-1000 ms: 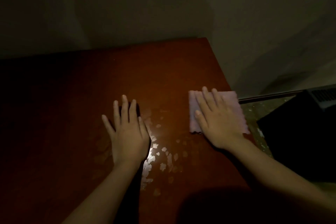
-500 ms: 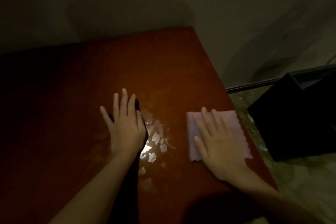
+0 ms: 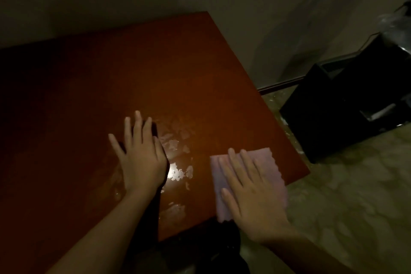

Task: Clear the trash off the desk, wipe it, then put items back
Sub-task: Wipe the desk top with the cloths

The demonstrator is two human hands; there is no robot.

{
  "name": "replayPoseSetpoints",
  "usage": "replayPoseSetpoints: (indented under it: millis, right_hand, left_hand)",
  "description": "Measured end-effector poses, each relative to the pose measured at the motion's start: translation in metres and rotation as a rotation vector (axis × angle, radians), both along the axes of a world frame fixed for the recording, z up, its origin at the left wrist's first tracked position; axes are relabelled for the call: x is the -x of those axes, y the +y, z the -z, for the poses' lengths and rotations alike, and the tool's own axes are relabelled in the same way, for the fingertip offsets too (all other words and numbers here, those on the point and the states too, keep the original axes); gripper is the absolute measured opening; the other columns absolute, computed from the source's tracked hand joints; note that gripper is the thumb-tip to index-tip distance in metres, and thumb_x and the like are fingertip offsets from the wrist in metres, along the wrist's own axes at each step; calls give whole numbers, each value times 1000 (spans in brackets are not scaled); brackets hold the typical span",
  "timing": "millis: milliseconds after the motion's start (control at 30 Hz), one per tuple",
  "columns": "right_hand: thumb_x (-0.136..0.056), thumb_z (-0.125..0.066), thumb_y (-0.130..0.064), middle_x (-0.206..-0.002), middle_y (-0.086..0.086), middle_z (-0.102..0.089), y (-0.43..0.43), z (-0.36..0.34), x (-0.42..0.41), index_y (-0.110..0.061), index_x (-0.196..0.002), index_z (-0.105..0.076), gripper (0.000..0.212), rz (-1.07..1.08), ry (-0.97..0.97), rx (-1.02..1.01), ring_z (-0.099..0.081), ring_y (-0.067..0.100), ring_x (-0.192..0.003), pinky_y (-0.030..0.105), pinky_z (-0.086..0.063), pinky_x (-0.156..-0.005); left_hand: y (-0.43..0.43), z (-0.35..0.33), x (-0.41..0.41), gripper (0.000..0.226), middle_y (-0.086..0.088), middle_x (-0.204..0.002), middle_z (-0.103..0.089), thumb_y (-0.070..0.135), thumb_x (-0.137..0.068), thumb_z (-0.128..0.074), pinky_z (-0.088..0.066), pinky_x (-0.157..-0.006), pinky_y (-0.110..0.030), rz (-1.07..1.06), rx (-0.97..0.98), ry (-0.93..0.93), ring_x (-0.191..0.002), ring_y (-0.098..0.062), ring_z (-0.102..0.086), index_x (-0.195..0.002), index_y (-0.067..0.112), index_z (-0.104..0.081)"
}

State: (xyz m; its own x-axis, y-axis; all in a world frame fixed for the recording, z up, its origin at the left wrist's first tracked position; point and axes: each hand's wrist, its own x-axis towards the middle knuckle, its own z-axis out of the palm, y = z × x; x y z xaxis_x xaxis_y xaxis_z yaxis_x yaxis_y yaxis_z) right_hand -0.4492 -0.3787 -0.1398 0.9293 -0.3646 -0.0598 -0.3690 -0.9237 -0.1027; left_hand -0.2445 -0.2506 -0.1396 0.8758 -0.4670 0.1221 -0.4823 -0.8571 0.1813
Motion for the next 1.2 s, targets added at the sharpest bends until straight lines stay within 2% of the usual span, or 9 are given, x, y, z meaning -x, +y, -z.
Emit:
replayPoseSetpoints:
  millis: [133, 267, 433, 567, 700, 833, 967, 1100, 1200]
  right_hand:
    - [-101, -4, -47, -158, 5, -14, -46, -6, 33, -20, -151, -11, 58, 116, 45, -12, -5, 20, -146, 38, -9, -114]
    - [-94, 12, -51, -159, 3, 4, -96, -7, 3, -20, -150, 4, 65, 117, 55, -32, 9, 15, -146, 38, -3, -120]
    - [-89, 22, -49, -159, 11, -2, -172, -2, -93, -11, -151, 1, 75, 31, 39, 131, 0, 27, -147, 46, -10, -119]
    - [-87, 22, -57, -159, 13, -4, -206, 10, -162, -11, -151, -1, 82, 47, 16, 17, -2, 30, -147, 49, -12, -118]
    - [-93, -3, -49, -158, 14, -10, -178, 5, -143, -6, -150, -13, 73, 85, -41, -119, -6, 30, -147, 44, -7, -120]
    - [-97, -4, -45, -157, 18, -9, -137, -8, -66, -8, -151, -8, 65, 157, 23, -36, -11, 33, -145, 42, -12, -117]
    - [-98, -6, -40, -151, 25, -27, -93, -7, -31, 1, -146, -26, 66, 304, 47, 64, -26, 36, -141, 48, -23, -115]
    - [-99, -5, -43, -146, 25, -33, -6, -2, -18, -1, -143, -27, 64, 426, 7, -33, -33, 39, -136, 50, -25, -111]
    - [-99, -5, -44, -151, 18, -24, 61, 0, -21, -9, -147, -20, 61, 274, 29, -163, -23, 34, -141, 49, -20, -111]
  left_hand:
    - [-12, -3, 3, 51, -3, -161, -1, 32, -101, -25, 10, -116, -54, -1, 13, 46, -147, -19, 9, -151, 19, -21]
    - [-11, 0, 3, 55, -3, -161, -2, 37, -99, -16, 10, -116, -53, 18, 16, 48, -147, -17, 9, -150, 19, -22]
    - [-18, -1, 7, 61, -2, -160, -3, 41, -94, -10, 6, -117, -54, 20, 16, 51, -147, -17, 7, -150, 19, -24]
    - [-20, -1, 2, 63, 2, -160, 2, 44, -94, -7, 10, -116, -54, -13, -5, 82, -147, -14, 12, -151, 23, -20]
    - [-14, -3, -8, 62, 4, -160, 1, 44, -94, -8, 10, -115, -57, -34, -27, 98, -147, -13, 13, -151, 23, -21]
    - [-19, -5, -10, 61, 1, -160, -1, 44, -95, -10, 9, -115, -58, -46, -21, 94, -147, -15, 12, -150, 21, -22]
    - [-18, -3, -7, 59, -2, -160, -8, 41, -96, -15, 9, -115, -58, -58, -17, 34, -148, -17, 6, -148, 19, -29]
    - [-16, -3, -2, 57, -1, -159, -14, 41, -95, -18, 10, -114, -56, -67, -34, -1, -148, -18, 0, -145, 19, -36]
    - [-8, -3, 8, 53, 0, -158, -20, 39, -94, -24, 6, -113, -58, -126, -24, 14, -147, -21, -7, -140, 20, -43]
